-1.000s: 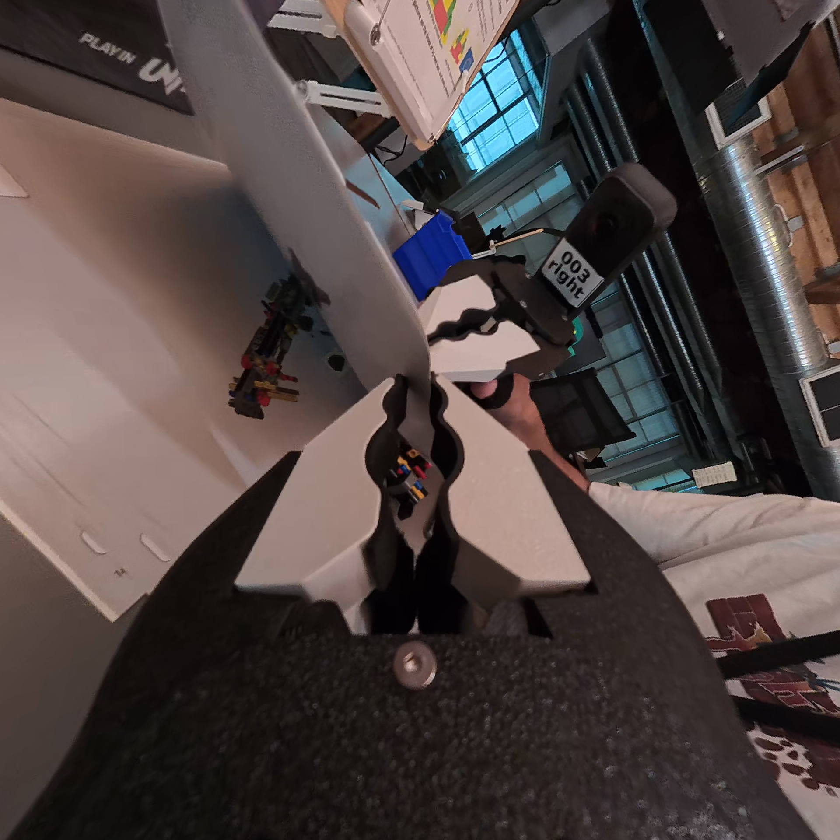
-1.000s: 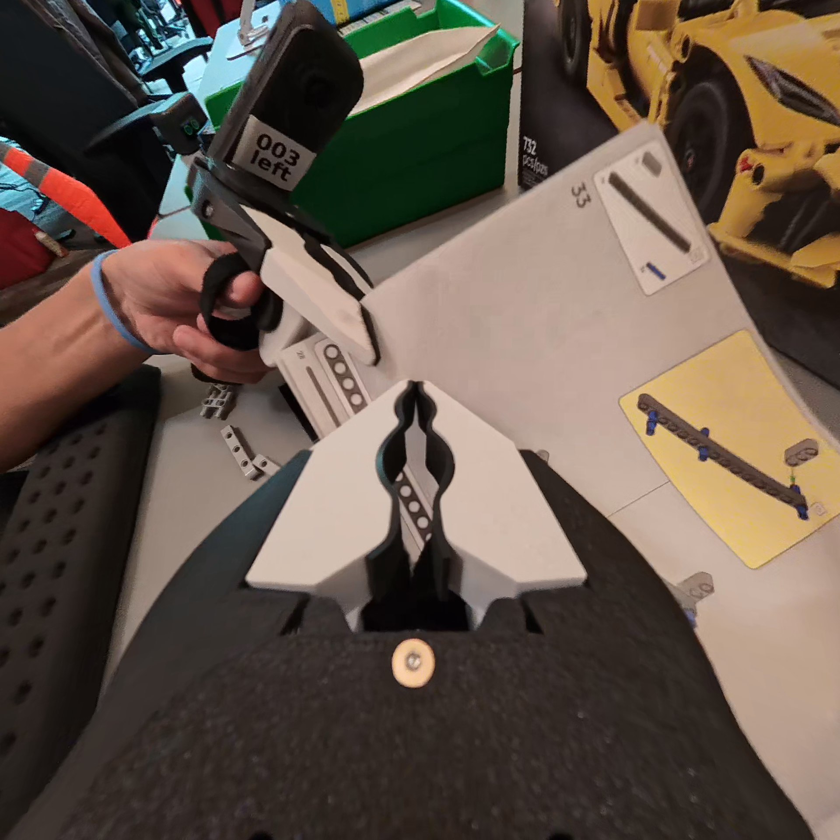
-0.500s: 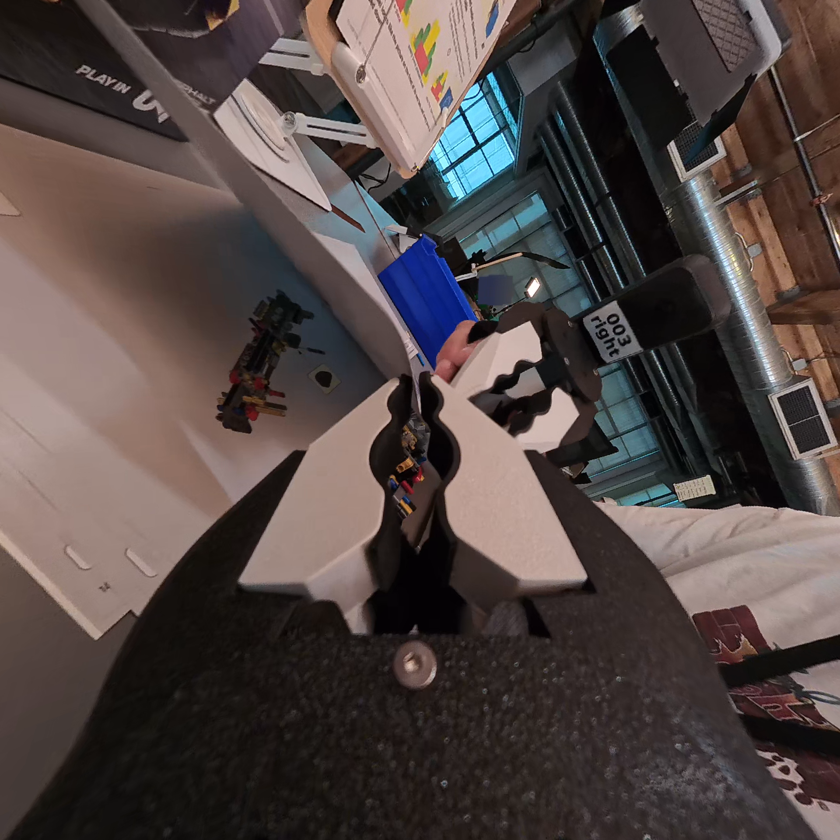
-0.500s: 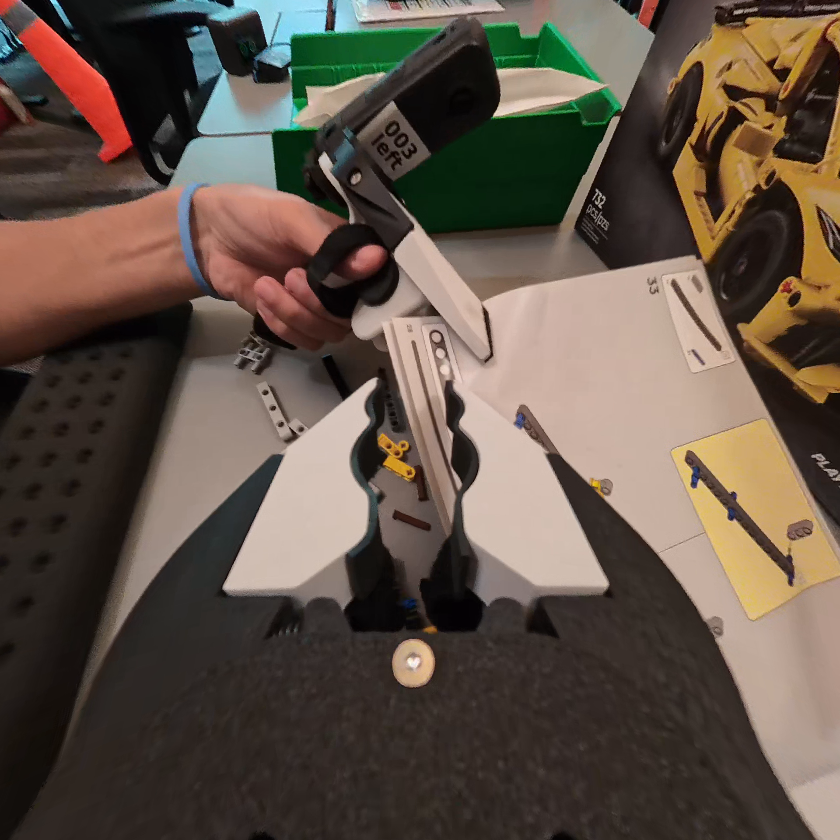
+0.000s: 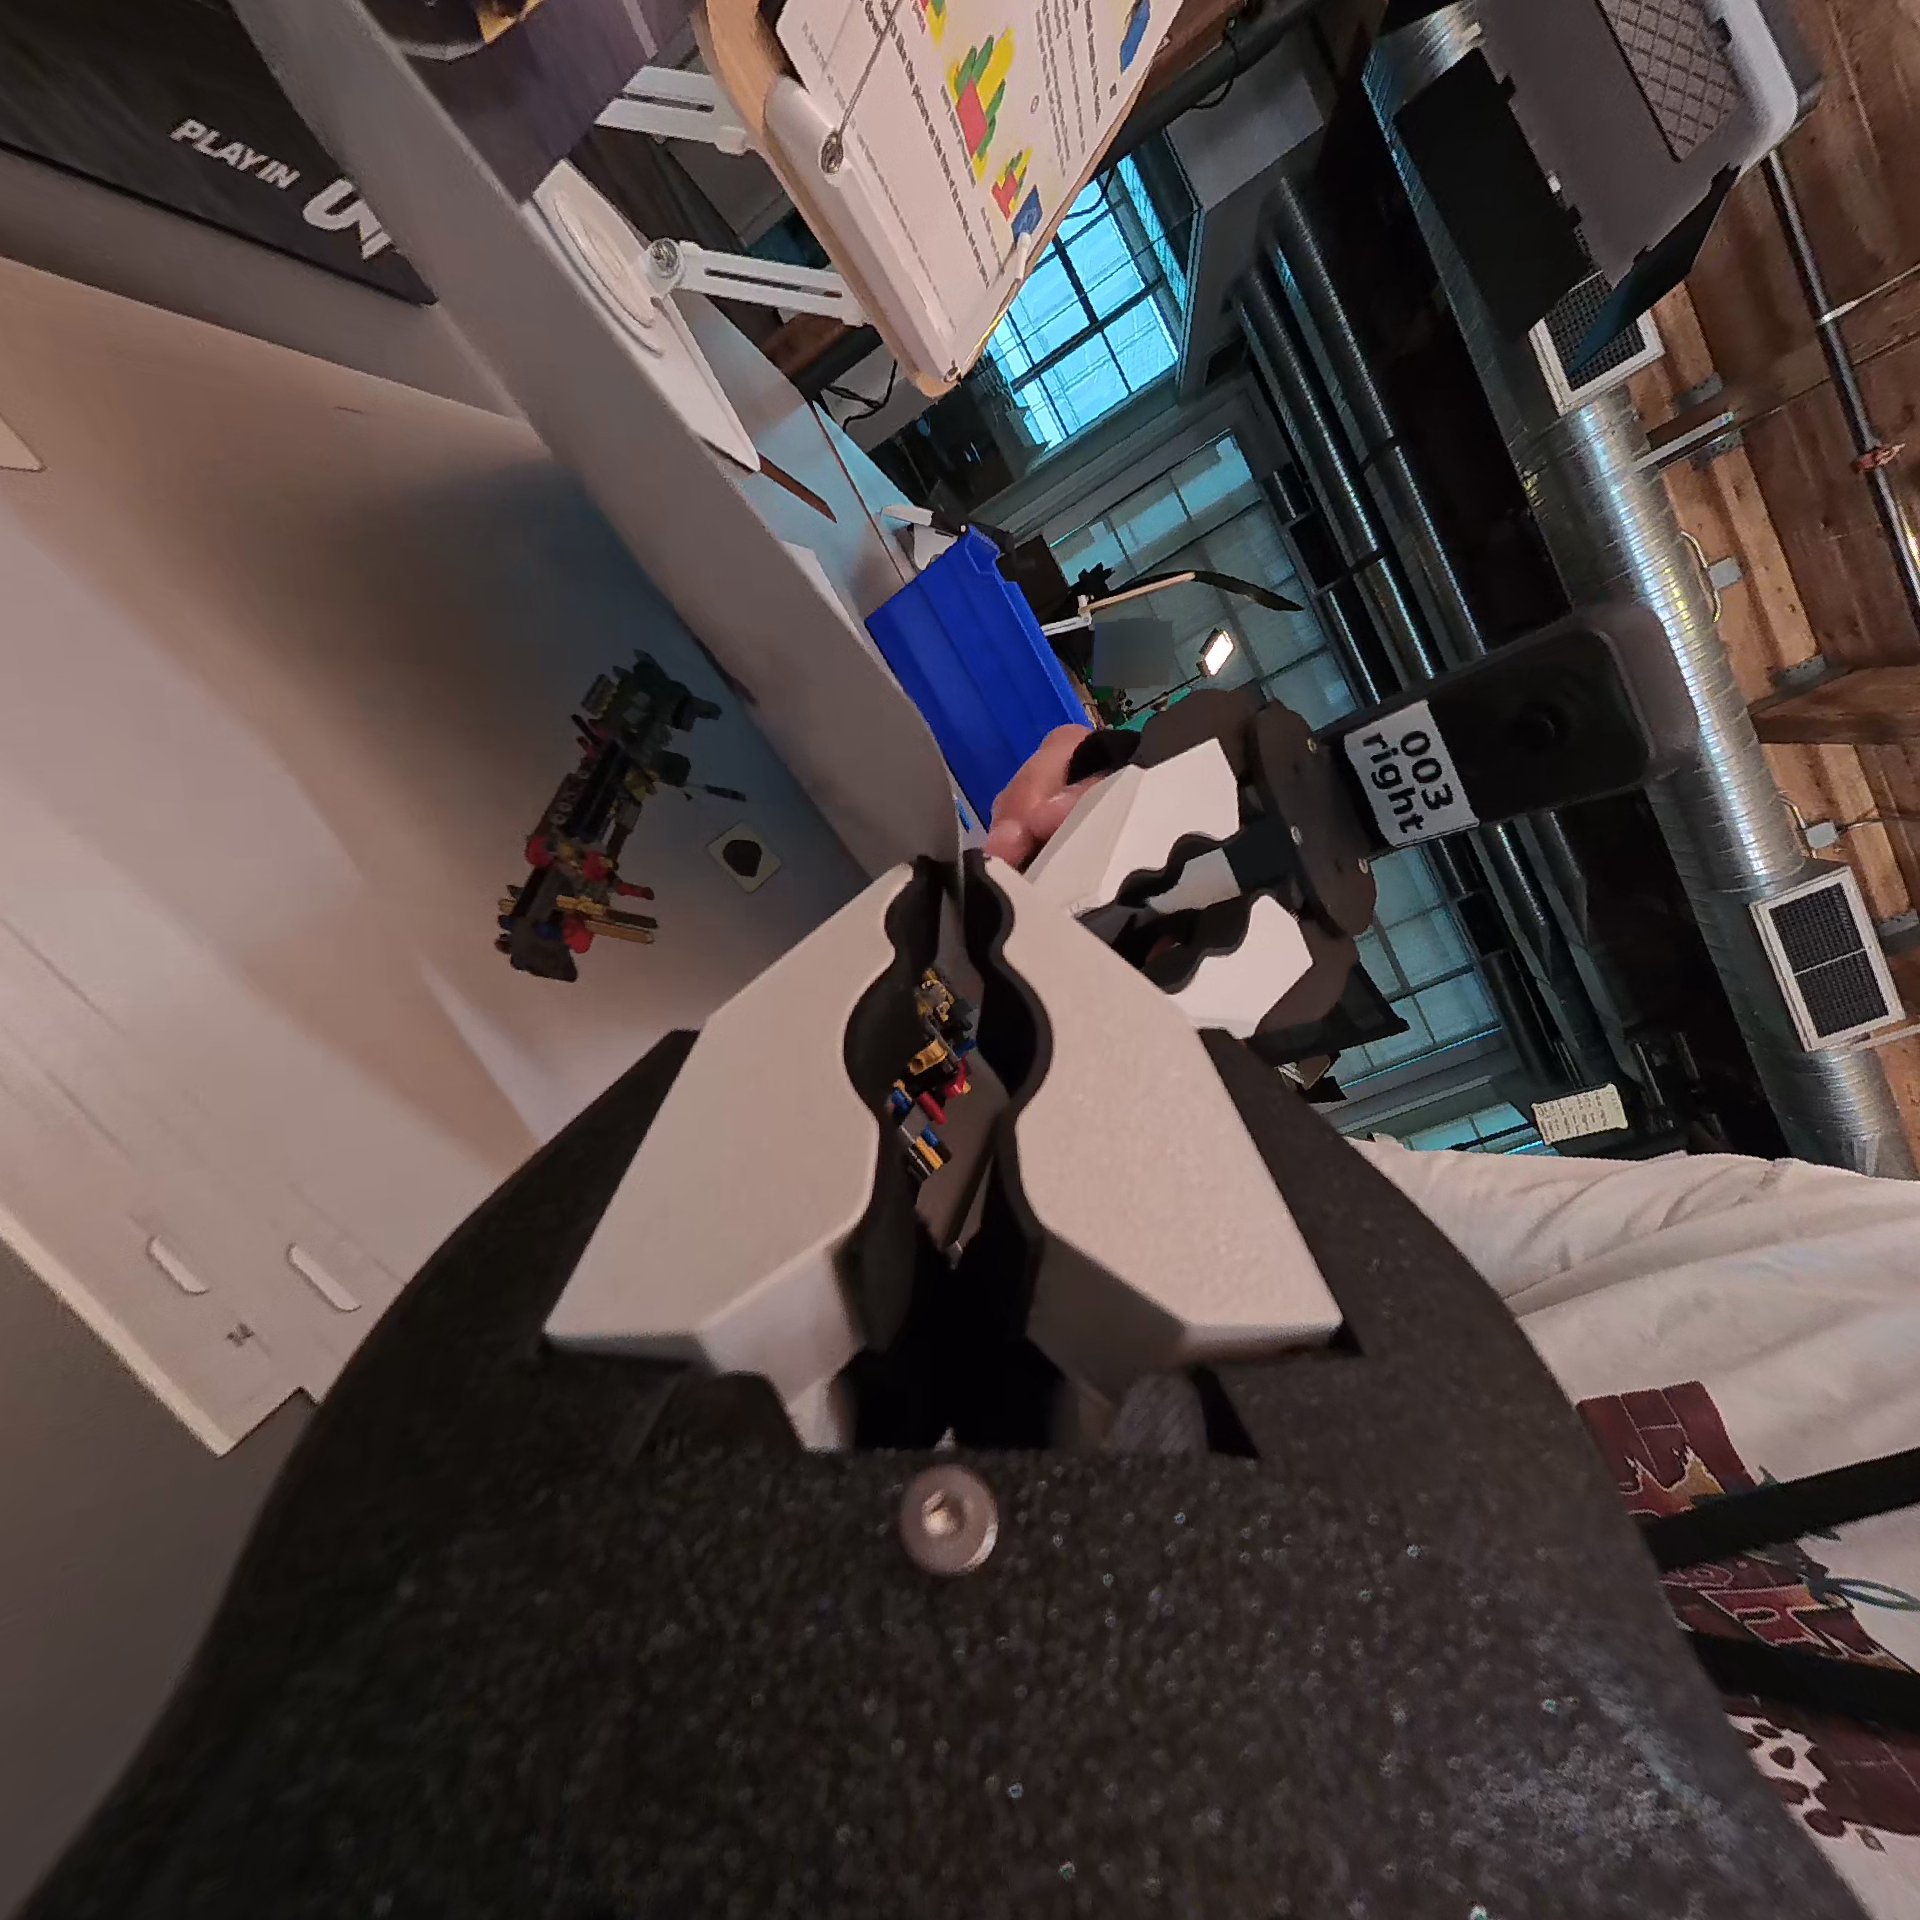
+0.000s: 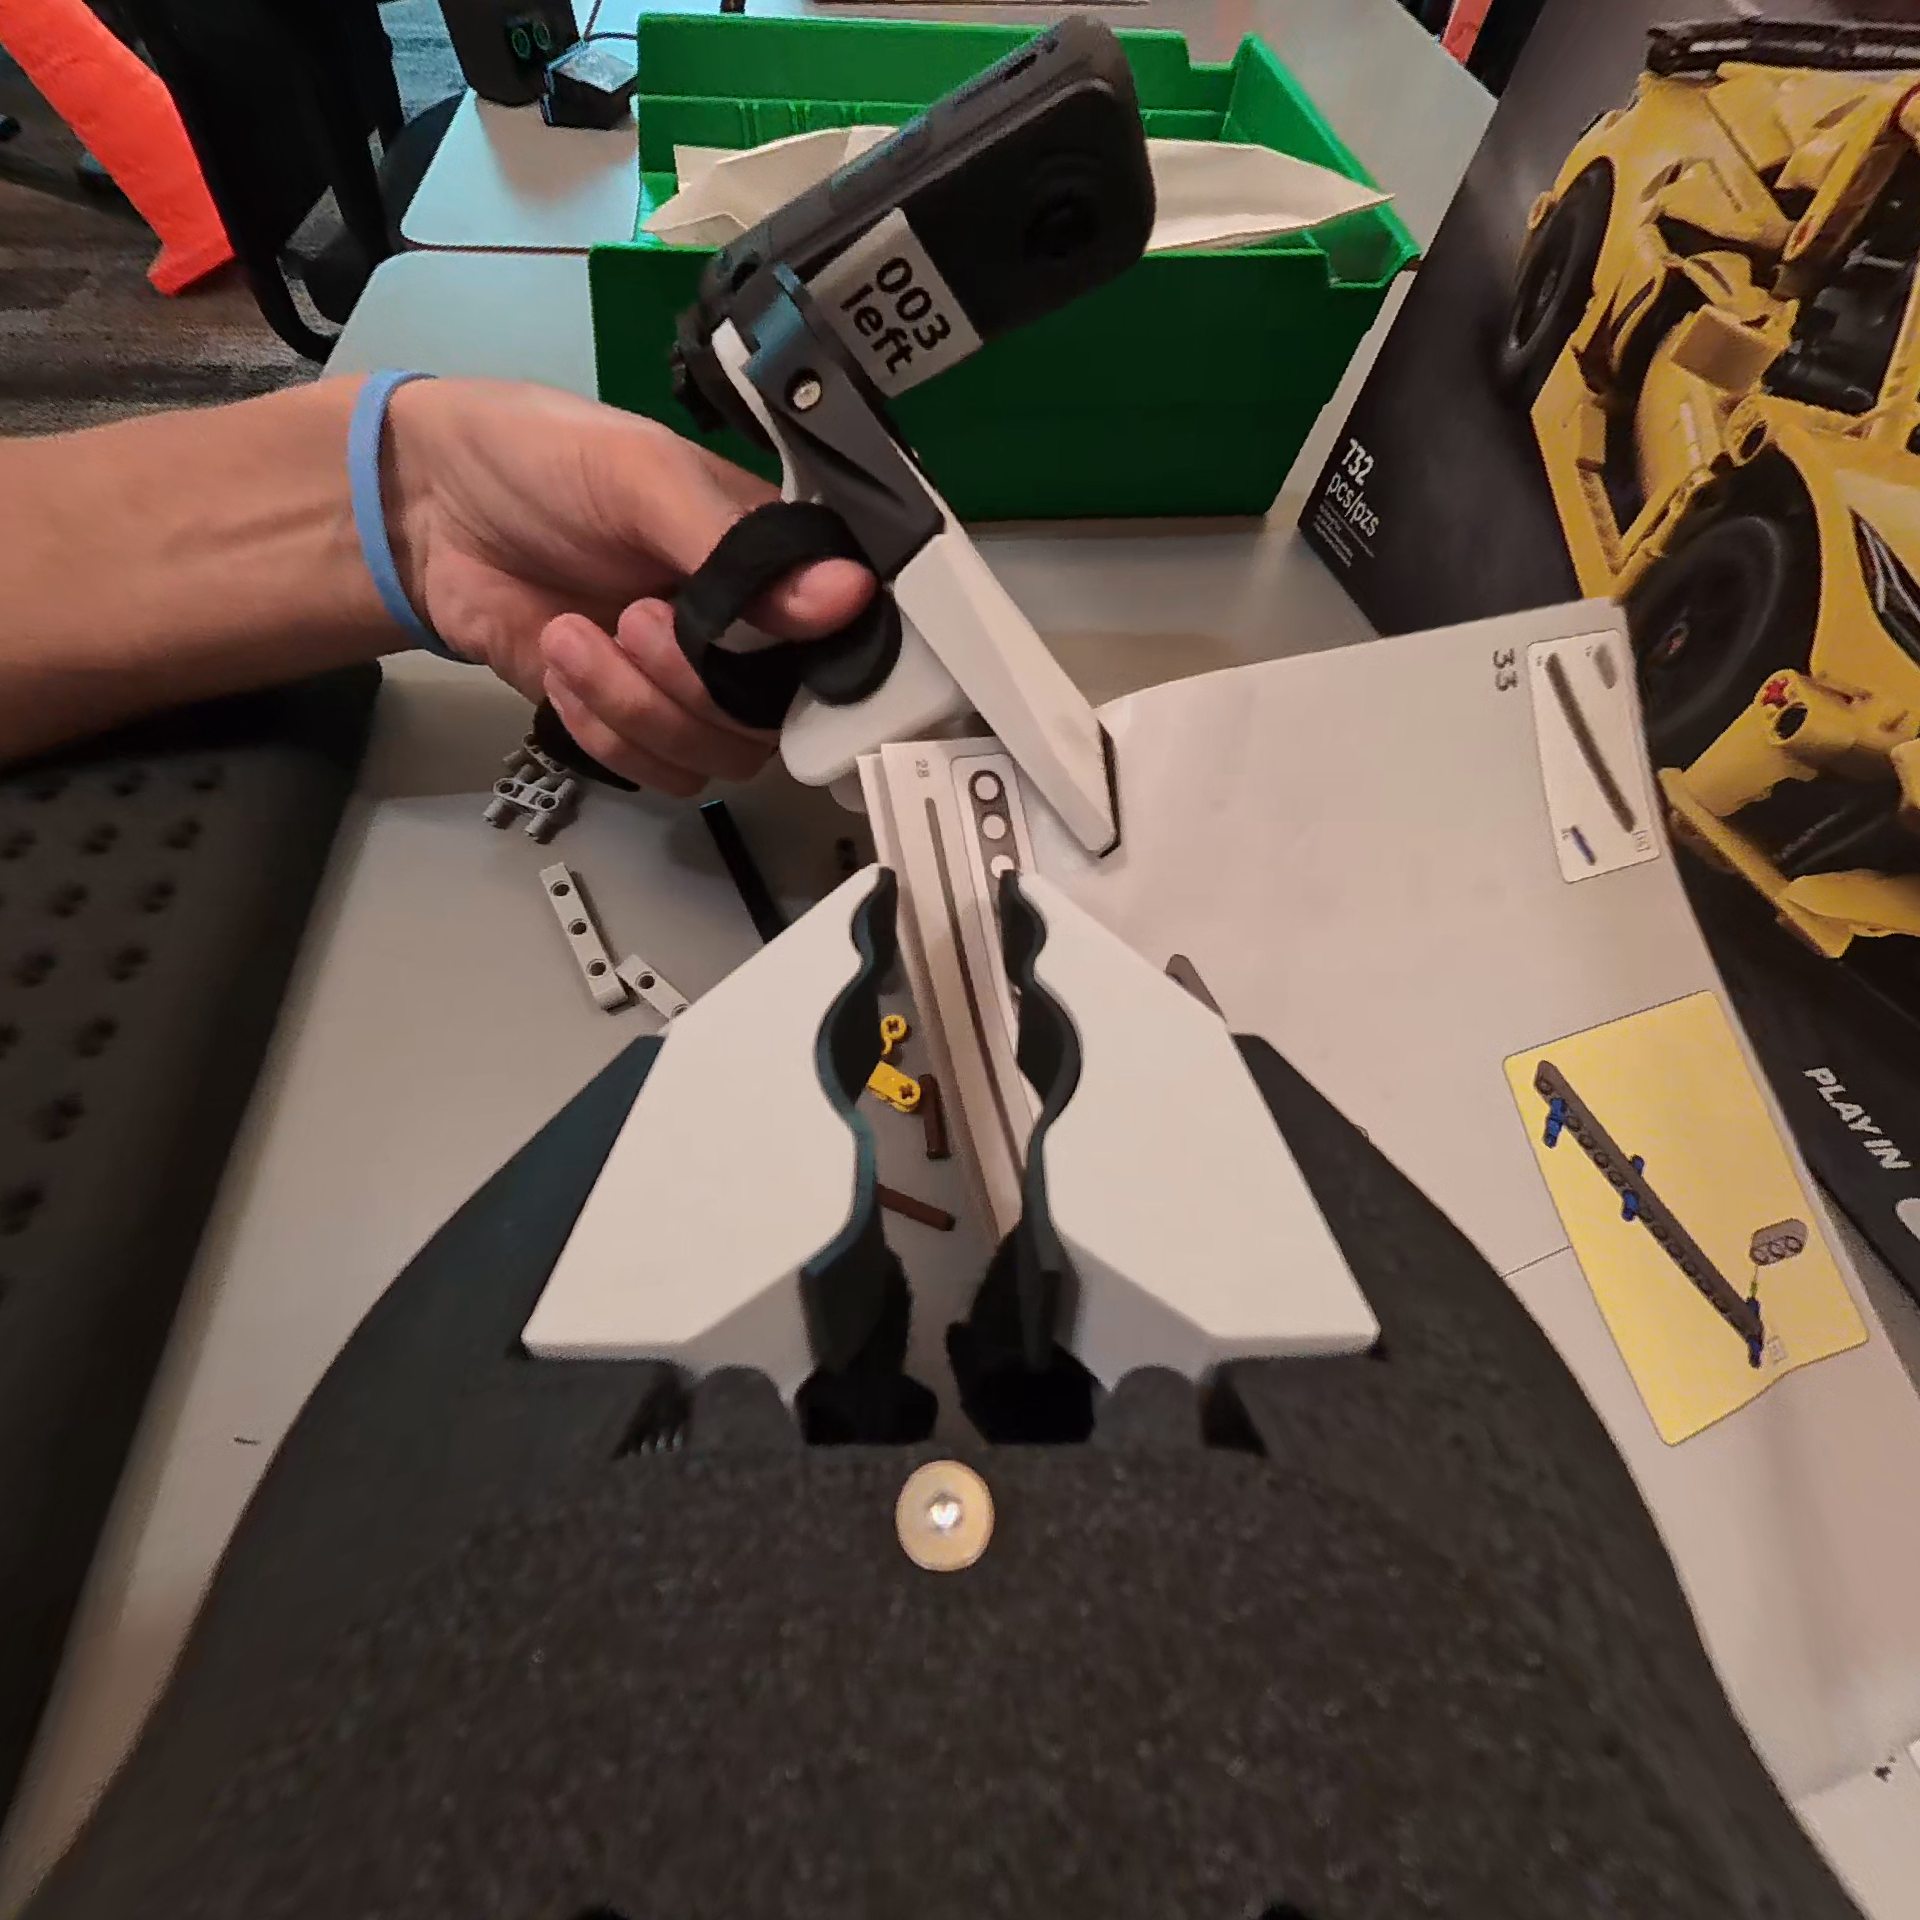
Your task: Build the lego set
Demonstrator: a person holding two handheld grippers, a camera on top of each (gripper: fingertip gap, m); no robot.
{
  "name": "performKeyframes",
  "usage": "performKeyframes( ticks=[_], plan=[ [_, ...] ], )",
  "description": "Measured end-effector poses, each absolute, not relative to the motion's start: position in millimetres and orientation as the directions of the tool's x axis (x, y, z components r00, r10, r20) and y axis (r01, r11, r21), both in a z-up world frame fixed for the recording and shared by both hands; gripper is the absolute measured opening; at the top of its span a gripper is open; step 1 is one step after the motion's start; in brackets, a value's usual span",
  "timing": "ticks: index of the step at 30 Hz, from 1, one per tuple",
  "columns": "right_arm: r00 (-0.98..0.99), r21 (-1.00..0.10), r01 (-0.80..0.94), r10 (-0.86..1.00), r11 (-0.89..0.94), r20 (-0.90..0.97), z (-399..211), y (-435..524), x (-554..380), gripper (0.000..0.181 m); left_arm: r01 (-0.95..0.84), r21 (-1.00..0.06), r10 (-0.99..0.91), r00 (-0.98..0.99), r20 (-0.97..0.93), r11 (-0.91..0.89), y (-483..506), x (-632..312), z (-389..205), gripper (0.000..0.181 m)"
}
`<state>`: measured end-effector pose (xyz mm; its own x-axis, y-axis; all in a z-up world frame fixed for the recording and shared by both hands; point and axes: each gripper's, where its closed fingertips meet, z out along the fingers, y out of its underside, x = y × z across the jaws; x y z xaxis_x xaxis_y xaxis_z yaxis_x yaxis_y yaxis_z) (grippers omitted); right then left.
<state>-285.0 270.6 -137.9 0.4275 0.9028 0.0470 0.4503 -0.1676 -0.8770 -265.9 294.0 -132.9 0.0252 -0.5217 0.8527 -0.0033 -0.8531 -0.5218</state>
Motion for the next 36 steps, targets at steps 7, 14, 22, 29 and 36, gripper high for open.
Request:
performKeyframes(
  ticks=[7,14,22,29,36],
  plan=[
    [0.431,-0.879,0.449,0.901,-0.159,0.057,-137.1,272.2,-285.0,0.011,-0.004,-0.522,-0.522,0.026,0.853,-0.853,293.8,-266.4,-132.7,0.002],
    [0.448,-0.849,0.527,0.861,-0.038,0.24,-133.8,276.3,-279.7,0.0,0.0,-0.518,-0.518,0.028,0.855,-0.855,295.4,-267.9,-133.2,0.005],
    [0.599,-0.871,0.446,0.792,-0.206,0.12,-136.5,298.7,-250.0,0.0,0.043,-0.479,-0.478,0.029,0.878,-0.877,303.8,-274.9,-133.6,0.029],
    [0.658,-0.887,0.381,0.75,-0.261,0.062,-133.4,304.0,-227.1,0.0,-0.011,-0.474,-0.474,0.073,0.878,-0.88,299.8,-269.1,-146.2,0.029],
    [0.796,-0.925,0.251,0.605,-0.285,0.029,-108.5,302.3,-163.5,0.0,0.038,-0.444,-0.423,0.24,0.874,-0.895,319.5,-291.6,-169.1,0.042]
  ],
)
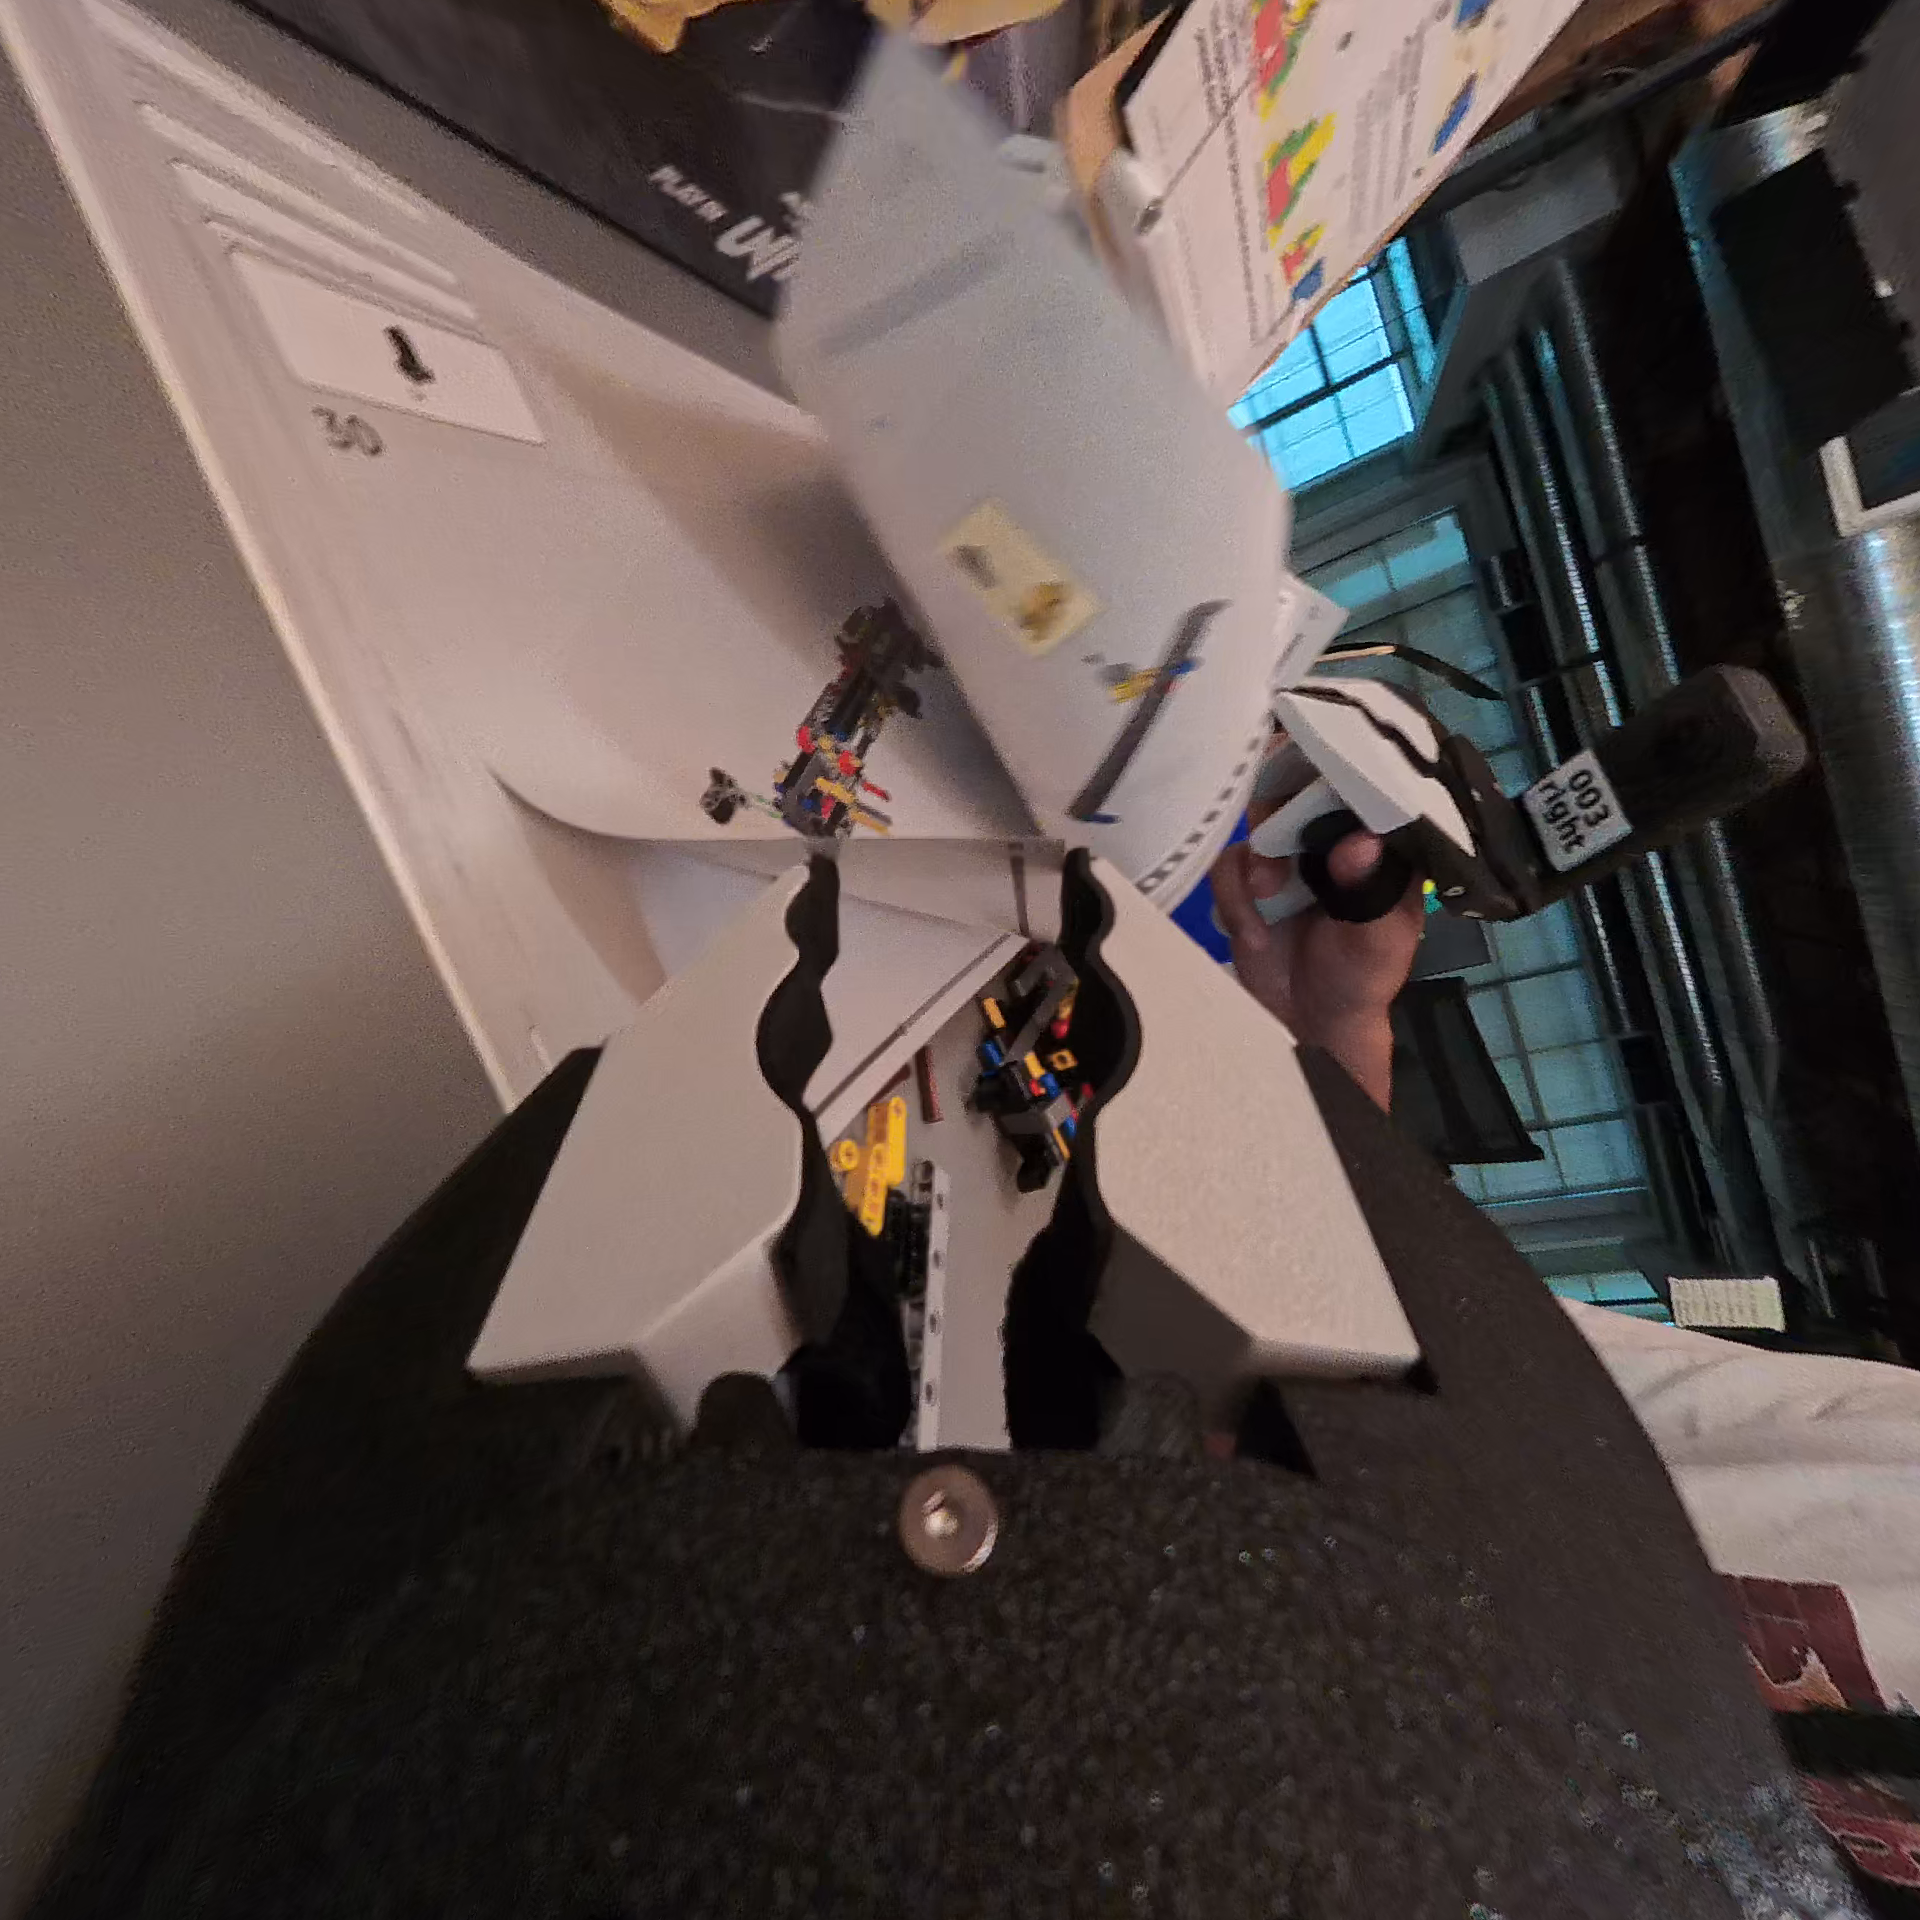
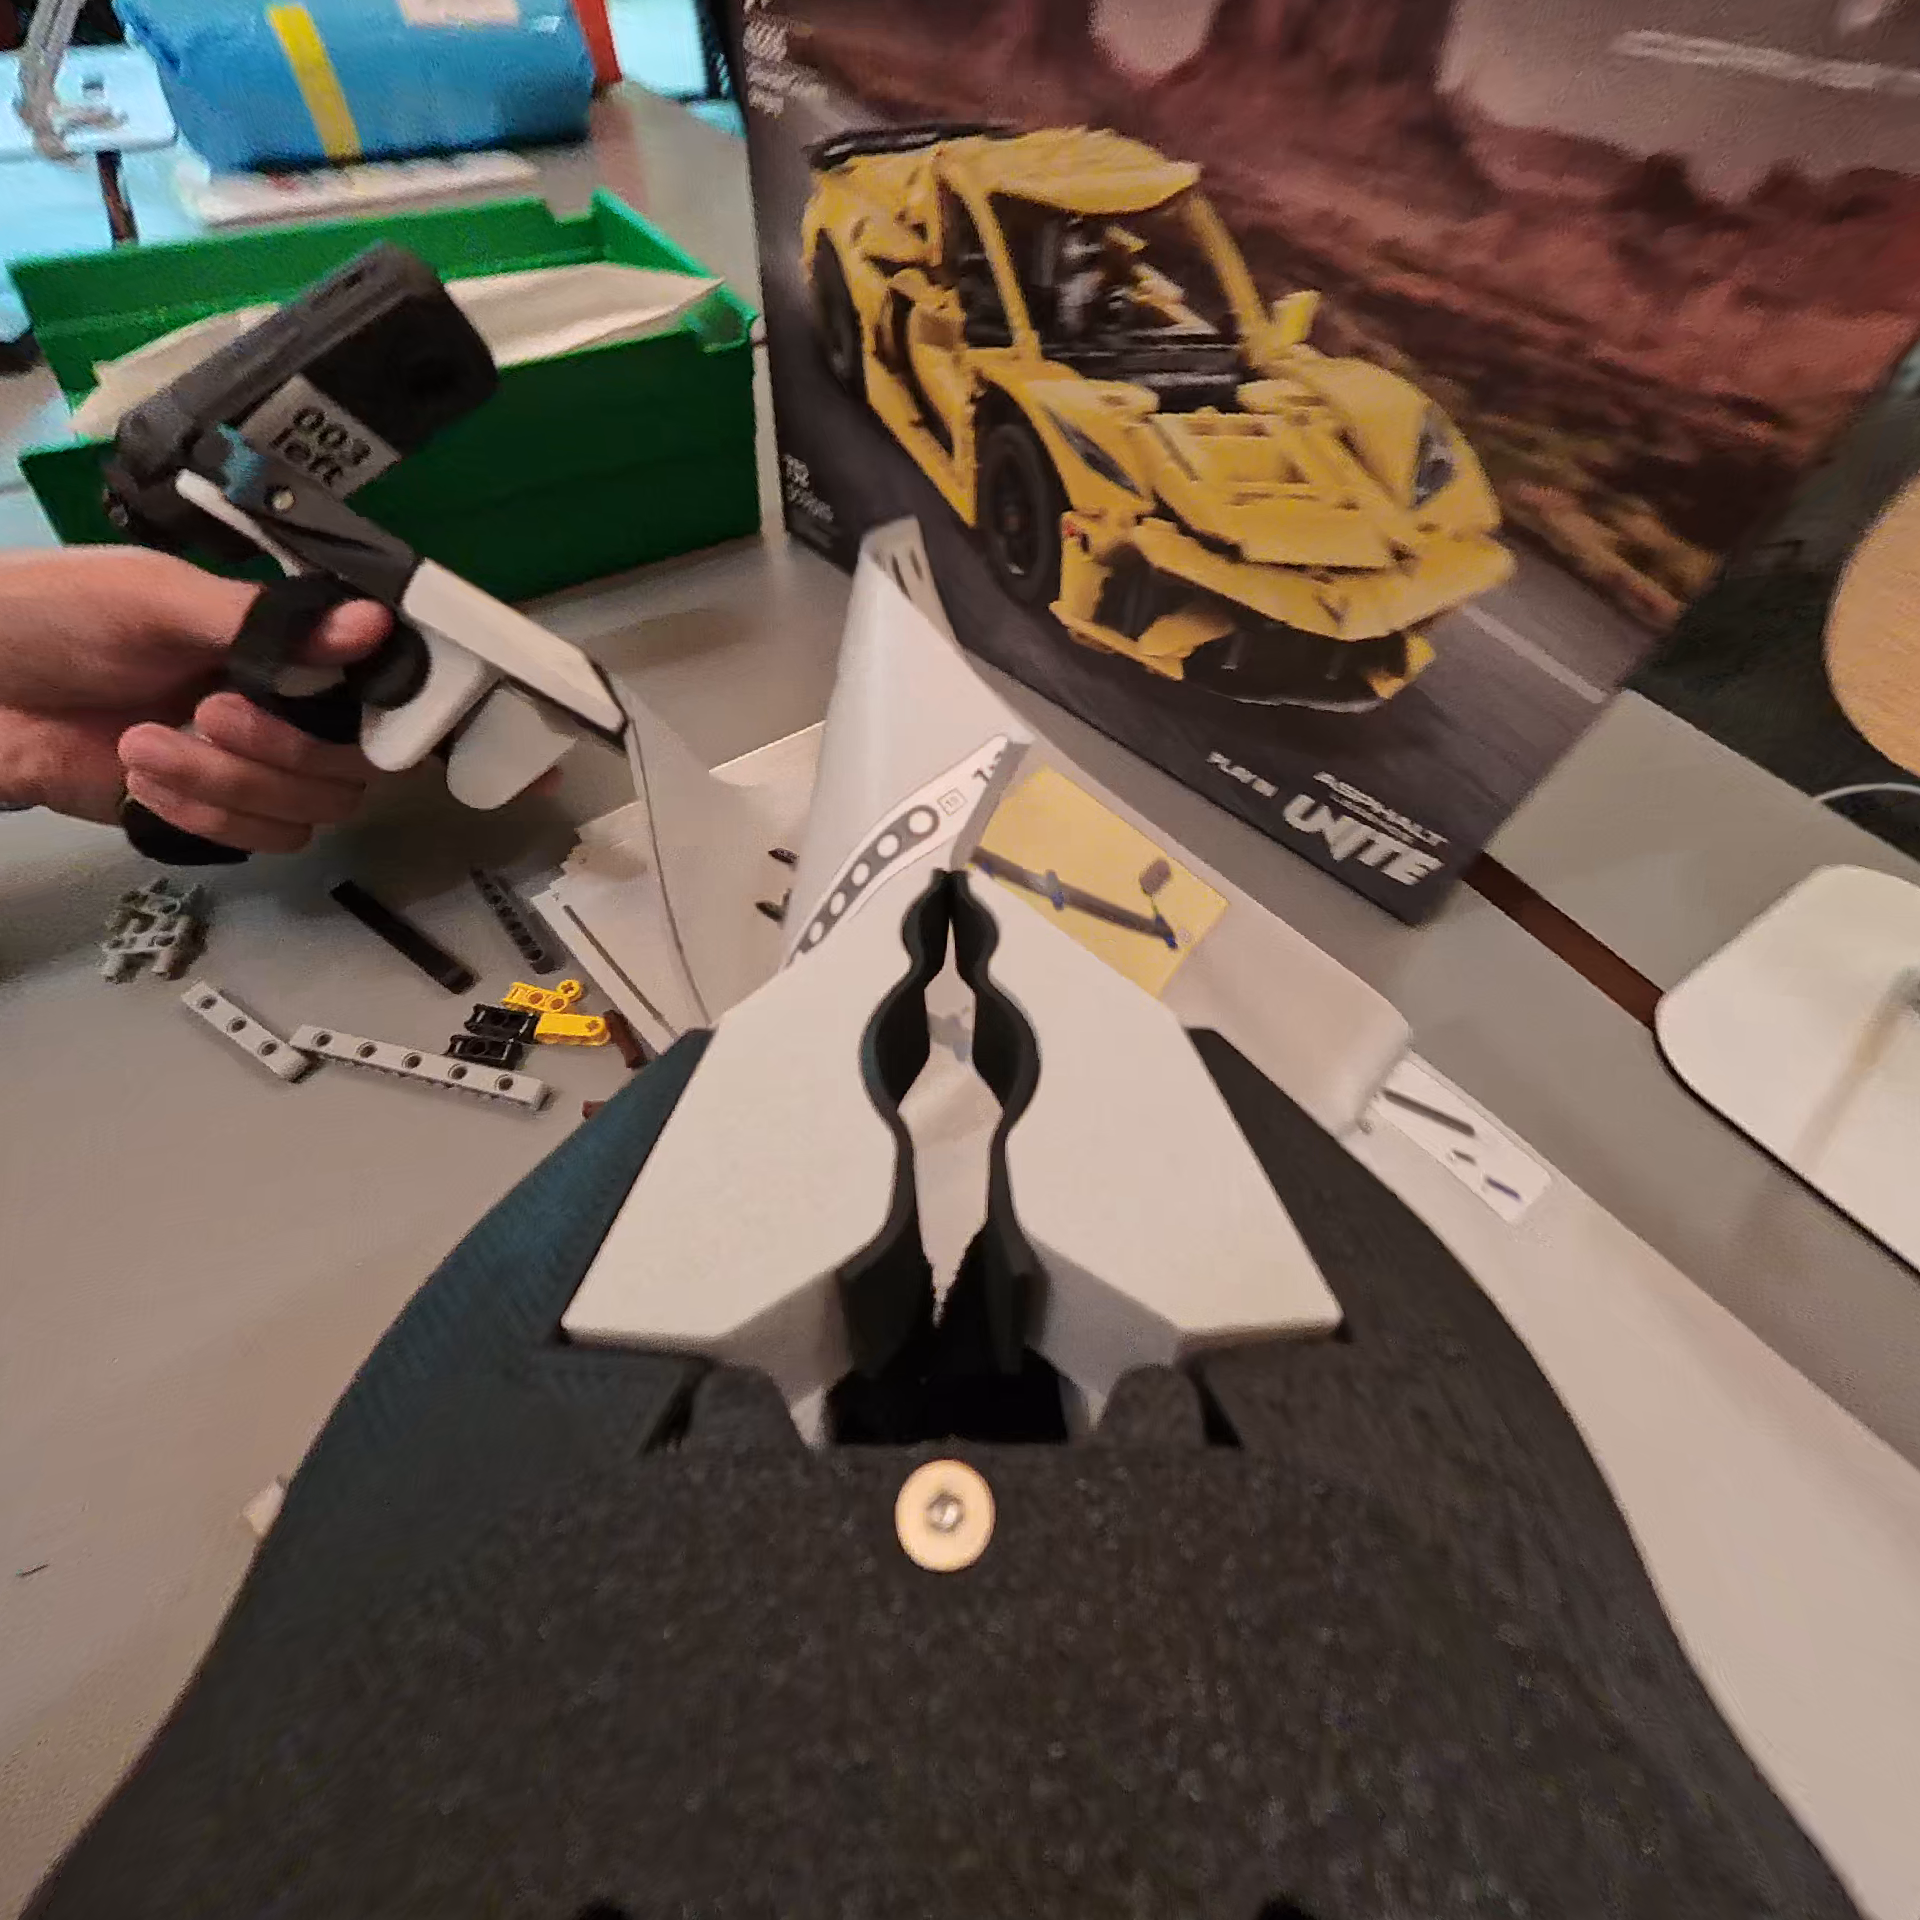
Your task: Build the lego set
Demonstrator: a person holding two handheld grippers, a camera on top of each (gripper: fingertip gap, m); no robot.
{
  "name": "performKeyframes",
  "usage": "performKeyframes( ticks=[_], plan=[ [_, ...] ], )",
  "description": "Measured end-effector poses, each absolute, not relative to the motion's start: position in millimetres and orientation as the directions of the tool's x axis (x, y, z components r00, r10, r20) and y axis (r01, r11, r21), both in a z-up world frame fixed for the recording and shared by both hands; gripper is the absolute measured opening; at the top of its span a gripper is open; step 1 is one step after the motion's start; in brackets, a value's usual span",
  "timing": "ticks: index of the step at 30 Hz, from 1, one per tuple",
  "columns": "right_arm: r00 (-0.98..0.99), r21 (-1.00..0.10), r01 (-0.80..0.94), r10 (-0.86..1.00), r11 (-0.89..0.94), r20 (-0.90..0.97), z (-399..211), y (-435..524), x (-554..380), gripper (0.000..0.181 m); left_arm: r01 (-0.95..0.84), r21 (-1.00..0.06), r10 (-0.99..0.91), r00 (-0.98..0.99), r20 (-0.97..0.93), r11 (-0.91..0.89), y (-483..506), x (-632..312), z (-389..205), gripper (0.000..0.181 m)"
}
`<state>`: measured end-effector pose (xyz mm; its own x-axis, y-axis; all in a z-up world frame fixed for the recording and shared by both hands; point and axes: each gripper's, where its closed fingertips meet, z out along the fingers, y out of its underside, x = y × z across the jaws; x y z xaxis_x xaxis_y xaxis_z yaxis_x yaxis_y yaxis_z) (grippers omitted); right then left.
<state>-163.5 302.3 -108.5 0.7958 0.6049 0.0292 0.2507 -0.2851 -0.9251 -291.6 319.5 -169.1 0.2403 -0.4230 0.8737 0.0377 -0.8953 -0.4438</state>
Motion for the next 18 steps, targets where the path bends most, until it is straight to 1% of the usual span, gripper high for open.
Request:
performKeyframes(
  ticks=[3,6,7,9,12,14,15,17,18],
  plan=[
    [0.838,-0.939,0.204,0.545,-0.277,0.022,-106.8,294.9,-136.8,0.0,0.008,-0.459,-0.437,0.291,0.851,-0.888,320.1,-291.0,-177.1,0.041],
    [0.872,-0.955,0.157,0.49,-0.251,0.015,-103.5,288.8,-111.7,0.0,-0.011,-0.519,-0.479,0.403,0.78,-0.854,327.6,-298.5,-184.2,0.042],
    [0.884,-0.96,0.132,0.468,-0.248,0.001,-102.0,287.9,-103.4,0.0,-0.001,-0.554,-0.488,0.475,0.732,-0.832,335.9,-306.9,-186.9,0.042],
    [0.895,-0.964,0.093,0.446,-0.248,-0.028,-100.0,286.0,-90.7,0.0,0.021,-0.663,-0.501,0.637,0.586,-0.748,357.3,-329.5,-184.9,0.042],
    [0.905,-0.966,0.051,0.421,-0.253,-0.062,-99.4,283.8,-75.8,0.0,0.01,-0.798,-0.531,0.741,0.411,-0.603,371.0,-341.3,-160.5,0.042],
    [0.909,-0.965,0.031,0.409,-0.262,-0.082,-101.5,283.4,-67.9,0.0,-0.013,-0.859,-0.627,0.689,0.363,-0.512,360.4,-317.1,-136.2,0.042],
    [0.907,-0.966,0.008,0.408,-0.26,-0.102,-100.4,283.5,-65.6,0.0,-0.052,-0.876,-0.697,0.63,0.344,-0.479,347.4,-294.9,-127.5,0.046],
    [0.897,-0.964,-0.031,0.418,-0.264,-0.143,-97.9,283.6,-65.1,0.0,-0.179,-0.897,-0.804,0.538,0.254,-0.403,317.7,-247.0,-124.4,0.064],
    [0.895,-0.964,-0.04,0.42,-0.262,-0.151,-97.2,283.7,-65.4,0.0,-0.251,-0.907,-0.847,0.501,0.177,-0.338,302.7,-223.7,-125.9,0.068]
  ],
)
